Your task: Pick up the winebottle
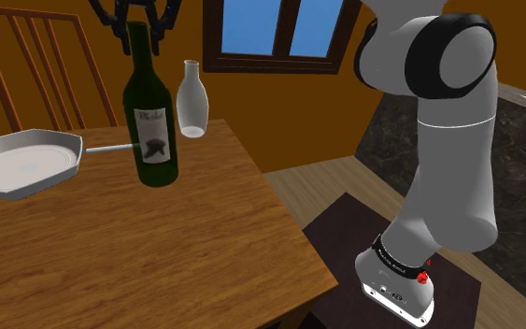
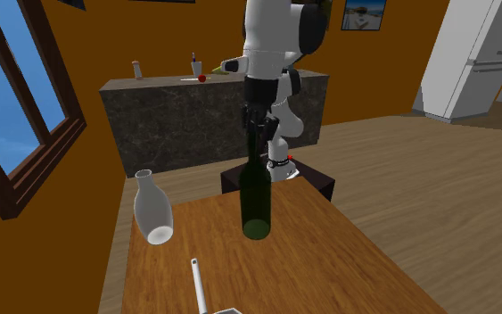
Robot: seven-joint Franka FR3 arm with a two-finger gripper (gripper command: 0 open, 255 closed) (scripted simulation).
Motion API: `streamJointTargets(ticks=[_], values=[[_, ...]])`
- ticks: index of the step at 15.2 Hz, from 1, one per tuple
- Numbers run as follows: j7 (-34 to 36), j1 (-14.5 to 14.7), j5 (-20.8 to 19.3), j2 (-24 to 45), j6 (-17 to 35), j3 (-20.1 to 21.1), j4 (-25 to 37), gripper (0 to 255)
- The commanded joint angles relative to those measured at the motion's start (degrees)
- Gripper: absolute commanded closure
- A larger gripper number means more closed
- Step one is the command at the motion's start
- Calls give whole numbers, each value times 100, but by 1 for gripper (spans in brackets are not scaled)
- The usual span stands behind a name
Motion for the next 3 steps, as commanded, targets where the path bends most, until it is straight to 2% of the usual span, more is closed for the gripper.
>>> streamJointTargets(ticks=[1,3], values=[[-76,332,-213,406,-470,-85,902,255],[-89,377,-229,453,-520,-109,1005,255]])
